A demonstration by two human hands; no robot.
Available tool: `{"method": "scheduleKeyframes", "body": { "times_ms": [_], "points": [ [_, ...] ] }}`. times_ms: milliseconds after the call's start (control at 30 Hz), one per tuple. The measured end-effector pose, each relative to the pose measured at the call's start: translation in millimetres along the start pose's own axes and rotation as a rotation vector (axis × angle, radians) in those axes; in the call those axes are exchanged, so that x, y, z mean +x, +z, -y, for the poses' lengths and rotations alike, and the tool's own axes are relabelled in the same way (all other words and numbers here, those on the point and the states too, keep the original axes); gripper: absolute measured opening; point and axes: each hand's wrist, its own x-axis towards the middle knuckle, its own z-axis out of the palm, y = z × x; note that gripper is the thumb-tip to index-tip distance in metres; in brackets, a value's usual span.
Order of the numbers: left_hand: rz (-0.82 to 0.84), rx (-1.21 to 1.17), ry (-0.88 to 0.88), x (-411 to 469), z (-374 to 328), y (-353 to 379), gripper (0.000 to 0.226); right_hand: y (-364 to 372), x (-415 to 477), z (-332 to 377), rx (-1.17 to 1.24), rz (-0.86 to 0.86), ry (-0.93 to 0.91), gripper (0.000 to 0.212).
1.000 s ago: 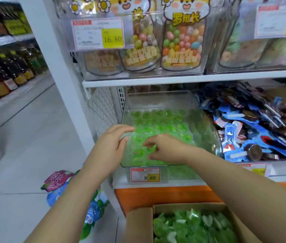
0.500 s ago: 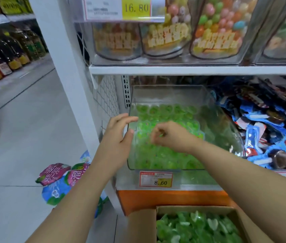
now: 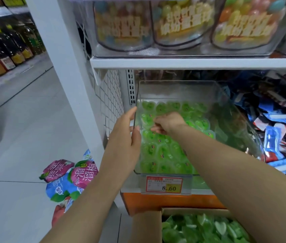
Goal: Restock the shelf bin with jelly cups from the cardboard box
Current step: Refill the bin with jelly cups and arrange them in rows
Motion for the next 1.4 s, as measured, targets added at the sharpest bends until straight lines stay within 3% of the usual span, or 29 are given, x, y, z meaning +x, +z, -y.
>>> {"method": "scheduleKeyframes", "body": {
  "times_ms": [333,667,767,867,933,1000,1100,1200,1333,1400],
  "points": [
    [0.015,0.035,0.019,1,2,1,0.041,2,-11,2,-0.038,-0.032,-0.058,0.029],
    [0.014,0.06,0.051,3,8,0,0.041,-5,-15,-6,-0.13,-0.091,-0.193,0.013],
    [-0.062,0.137,0.128,-7,0,-3,0.04,-26,-50,-9,-0.33,-0.137,-0.4,0.017],
    [-0.185,0.183,0.291,-32,-20,1,0.034,-52,-108,-21,-0.471,-0.226,-0.775,0.007],
    [-0.184,0.13,0.381,-59,-33,16,0.031,-67,-146,-43,-0.554,-0.268,-1.02,0.007],
    [-0.137,0.067,0.432,-90,-39,38,0.028,-80,-173,-77,-0.592,-0.274,-1.116,0.011],
    [-0.041,0.026,0.38,-131,-32,73,0.026,-97,-191,-140,-0.6,-0.233,-1.025,0.013],
    [0.156,0.133,0.194,-158,-11,105,0.023,-114,-189,-208,-0.678,-0.202,-0.778,0.01],
    [0.551,0.291,-0.098,-185,34,151,0.04,-128,-179,-285,-0.843,0.013,-0.239,0.045],
    [0.698,0.404,-0.195,-194,51,163,0.052,-127,-175,-313,-0.906,0.127,-0.071,0.065]
  ]
}}
